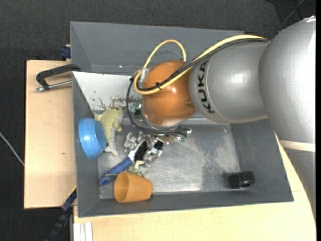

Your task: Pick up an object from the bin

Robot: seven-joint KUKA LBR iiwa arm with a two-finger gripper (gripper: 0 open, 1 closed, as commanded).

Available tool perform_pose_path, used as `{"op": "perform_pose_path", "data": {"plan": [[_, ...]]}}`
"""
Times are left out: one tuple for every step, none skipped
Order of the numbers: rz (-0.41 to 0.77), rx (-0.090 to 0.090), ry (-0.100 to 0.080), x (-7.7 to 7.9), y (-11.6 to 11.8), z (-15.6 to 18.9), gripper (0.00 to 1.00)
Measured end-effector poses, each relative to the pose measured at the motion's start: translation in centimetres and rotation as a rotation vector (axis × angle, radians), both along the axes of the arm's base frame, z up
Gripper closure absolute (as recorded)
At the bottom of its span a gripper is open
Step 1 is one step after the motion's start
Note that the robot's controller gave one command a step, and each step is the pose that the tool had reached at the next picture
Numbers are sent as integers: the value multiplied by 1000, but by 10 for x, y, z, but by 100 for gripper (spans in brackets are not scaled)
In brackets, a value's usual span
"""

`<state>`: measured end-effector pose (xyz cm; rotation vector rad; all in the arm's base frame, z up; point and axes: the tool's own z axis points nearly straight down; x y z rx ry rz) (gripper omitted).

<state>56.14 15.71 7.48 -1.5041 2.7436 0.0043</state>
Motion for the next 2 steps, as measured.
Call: {"op": "perform_pose_path", "data": {"plan": [[224, -7, -3, -9, -31, 123, 100], [597, -11, -4, 21, -51, 201, 100]]}}
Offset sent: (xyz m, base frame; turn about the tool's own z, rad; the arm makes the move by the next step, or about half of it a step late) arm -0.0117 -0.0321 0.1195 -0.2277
